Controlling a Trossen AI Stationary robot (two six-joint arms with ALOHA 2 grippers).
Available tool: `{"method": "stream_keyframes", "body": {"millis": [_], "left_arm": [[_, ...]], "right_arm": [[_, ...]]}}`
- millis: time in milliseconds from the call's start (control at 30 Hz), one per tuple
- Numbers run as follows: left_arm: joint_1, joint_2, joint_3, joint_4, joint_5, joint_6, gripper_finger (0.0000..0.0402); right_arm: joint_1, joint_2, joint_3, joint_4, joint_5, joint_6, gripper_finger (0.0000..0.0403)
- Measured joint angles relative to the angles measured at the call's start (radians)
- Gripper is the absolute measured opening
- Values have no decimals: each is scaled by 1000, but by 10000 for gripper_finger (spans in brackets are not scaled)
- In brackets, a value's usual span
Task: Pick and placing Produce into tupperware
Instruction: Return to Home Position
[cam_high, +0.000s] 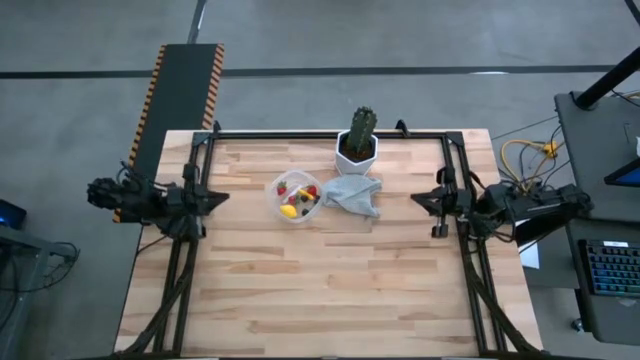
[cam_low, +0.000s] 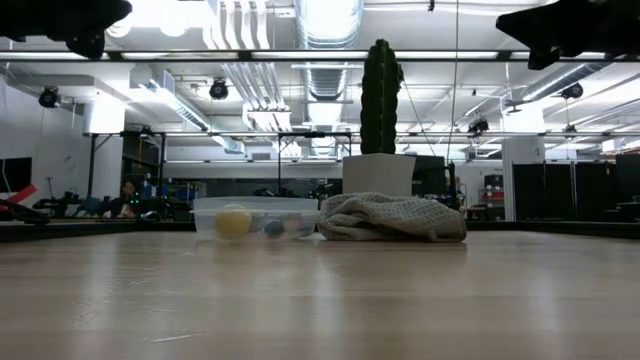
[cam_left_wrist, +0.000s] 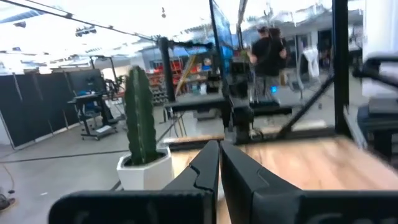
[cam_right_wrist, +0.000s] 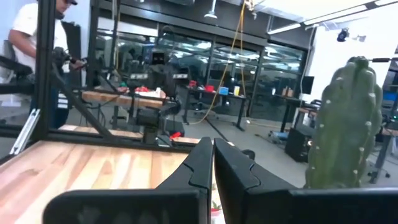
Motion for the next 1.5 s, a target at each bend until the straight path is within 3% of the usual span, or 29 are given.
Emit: {"method": "stream_keyframes", "body": {"millis": [267,600,900,1100,1233,1500], "left_arm": [[52,12,-27,16,6,19,0],[127,9,-194,172,72,-78,0],[305,38,-291,317,258,-134,0],[387,43,-296,274,318,-134,0],[402,43,-299,182,317,-169,0],[410,21,-298,178,310,-137,0]], "right_arm": [[-4,0,1,0,0,2,8],[-4,1,1,-6,-2,-3,8],[-4,5,3,-9,-3,-6,9],[-4,8,3,-21,-2,15,9],[-4,8,3,-60,-3,82,9],[-4,8,3,-165,-39,225,9]]}}
